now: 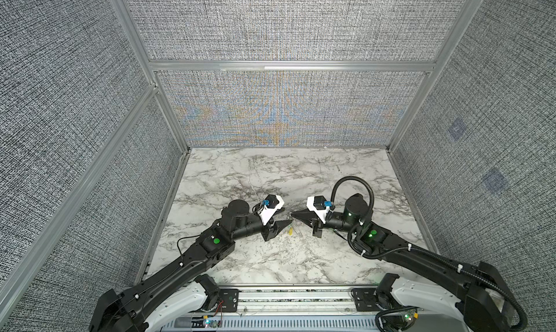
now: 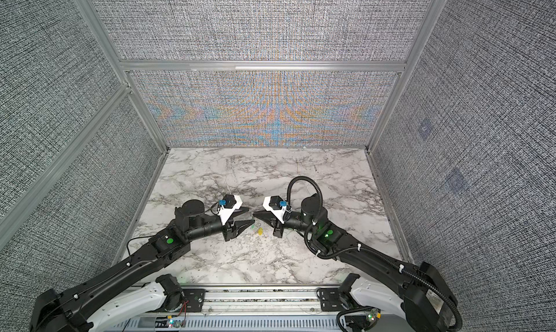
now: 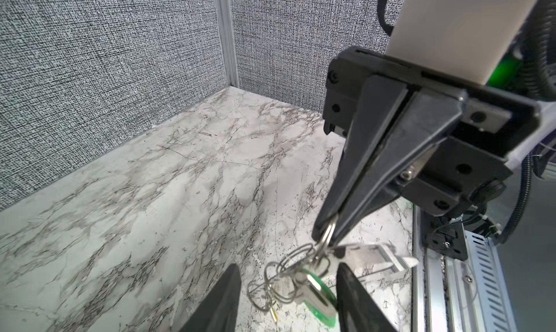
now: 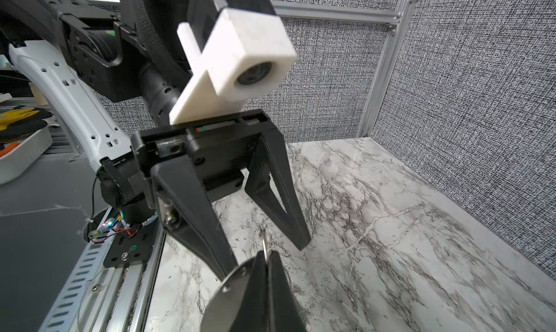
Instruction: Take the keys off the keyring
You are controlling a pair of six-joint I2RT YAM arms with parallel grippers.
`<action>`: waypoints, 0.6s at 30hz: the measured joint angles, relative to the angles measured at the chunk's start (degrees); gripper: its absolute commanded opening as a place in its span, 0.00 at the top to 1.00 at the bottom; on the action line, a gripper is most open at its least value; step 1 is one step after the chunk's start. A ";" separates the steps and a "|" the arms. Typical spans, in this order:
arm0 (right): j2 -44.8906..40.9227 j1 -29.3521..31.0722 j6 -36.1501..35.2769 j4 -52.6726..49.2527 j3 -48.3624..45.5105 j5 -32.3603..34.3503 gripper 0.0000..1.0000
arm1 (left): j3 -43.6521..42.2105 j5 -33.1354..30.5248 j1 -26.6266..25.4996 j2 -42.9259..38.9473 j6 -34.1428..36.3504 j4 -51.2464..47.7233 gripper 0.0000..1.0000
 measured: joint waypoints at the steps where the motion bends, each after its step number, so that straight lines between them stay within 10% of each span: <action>1: -0.04 0.00 0.24 0.15 -0.02 -0.09 1.00 | -0.09 0.11 -0.04 0.15 -0.02 0.20 0.47; 18: -1.27 3.45 -1.05 -11.69 5.66 13.81 1.00 | -3.91 -8.28 -0.15 -3.87 1.07 2.80 0.45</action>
